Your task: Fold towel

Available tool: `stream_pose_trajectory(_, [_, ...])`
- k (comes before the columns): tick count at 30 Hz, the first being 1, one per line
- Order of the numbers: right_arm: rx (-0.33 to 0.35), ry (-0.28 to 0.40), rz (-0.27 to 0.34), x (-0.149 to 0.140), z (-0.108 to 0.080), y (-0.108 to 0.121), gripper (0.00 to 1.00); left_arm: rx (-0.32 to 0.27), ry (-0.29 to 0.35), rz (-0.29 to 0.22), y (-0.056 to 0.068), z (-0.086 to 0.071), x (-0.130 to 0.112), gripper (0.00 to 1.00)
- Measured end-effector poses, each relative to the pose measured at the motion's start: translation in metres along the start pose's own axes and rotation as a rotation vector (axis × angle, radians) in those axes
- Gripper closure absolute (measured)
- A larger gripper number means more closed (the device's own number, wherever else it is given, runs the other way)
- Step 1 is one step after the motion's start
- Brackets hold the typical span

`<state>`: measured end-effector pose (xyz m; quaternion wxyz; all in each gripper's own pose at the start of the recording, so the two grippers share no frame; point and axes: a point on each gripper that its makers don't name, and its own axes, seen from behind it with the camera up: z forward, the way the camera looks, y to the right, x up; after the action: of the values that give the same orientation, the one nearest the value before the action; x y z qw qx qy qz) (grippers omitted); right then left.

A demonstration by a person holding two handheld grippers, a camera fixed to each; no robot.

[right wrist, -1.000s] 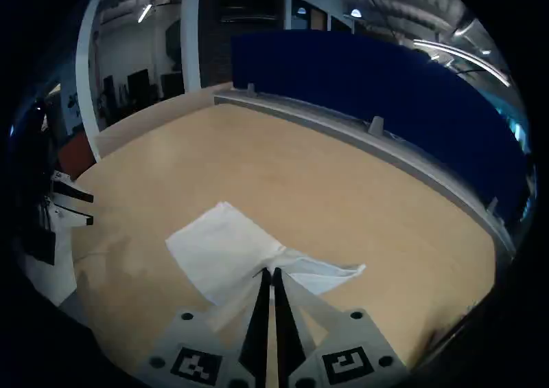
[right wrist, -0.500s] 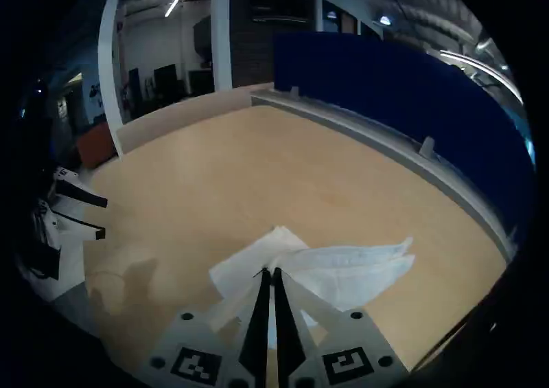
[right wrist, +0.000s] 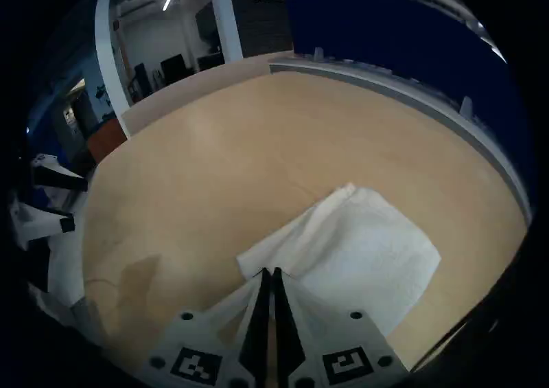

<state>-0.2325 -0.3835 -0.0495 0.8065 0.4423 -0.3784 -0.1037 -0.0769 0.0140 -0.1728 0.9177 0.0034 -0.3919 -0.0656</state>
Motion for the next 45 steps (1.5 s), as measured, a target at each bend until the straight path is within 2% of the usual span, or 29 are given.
stream_pose_trajectory(3, [0.003,0.002,-0.008,0.002,-0.004,0.001,0.9,-0.002,-0.003,-0.001,0.0,0.0,-0.001,0.04])
stream_pose_trajectory(5, [0.001,0.007,-0.018,0.004,-0.007,0.001,0.74,-0.003,-0.003,-0.001,0.0,0.001,-0.001,0.04])
stream_pose_trajectory(7, [0.0,0.014,-0.027,0.006,-0.011,0.0,0.52,-0.004,-0.002,0.0,0.0,0.0,0.0,0.04])
stream_pose_trajectory(11, [0.004,0.035,-0.038,0.01,-0.02,-0.002,0.19,-0.005,0.0,0.003,0.002,0.0,0.002,0.04])
stream_pose_trajectory(13, [-0.002,0.043,-0.041,0.012,-0.024,-0.001,0.09,-0.005,0.001,0.004,0.002,0.0,0.003,0.04])
stream_pose_trajectory(17, [-0.031,0.052,-0.047,0.012,-0.031,0.007,0.04,-0.005,0.001,0.007,0.003,0.001,0.003,0.04])
stream_pose_trajectory(24, [-0.074,0.05,-0.031,0.002,-0.044,0.021,0.03,-0.003,-0.001,0.004,0.004,0.002,0.003,0.04])
stream_pose_trajectory(35, [-0.136,-0.002,0.001,-0.041,-0.069,0.037,0.04,-0.002,0.0,0.004,0.007,0.004,0.004,0.04])
stream_pose_trajectory(39, [-0.145,-0.026,0.019,-0.058,-0.071,0.04,0.1,-0.004,-0.001,0.006,0.01,0.004,0.004,0.04])
stream_pose_trajectory(45, [-0.148,-0.043,0.044,-0.068,-0.069,0.045,0.25,-0.003,-0.003,0.008,0.012,0.003,0.004,0.04])
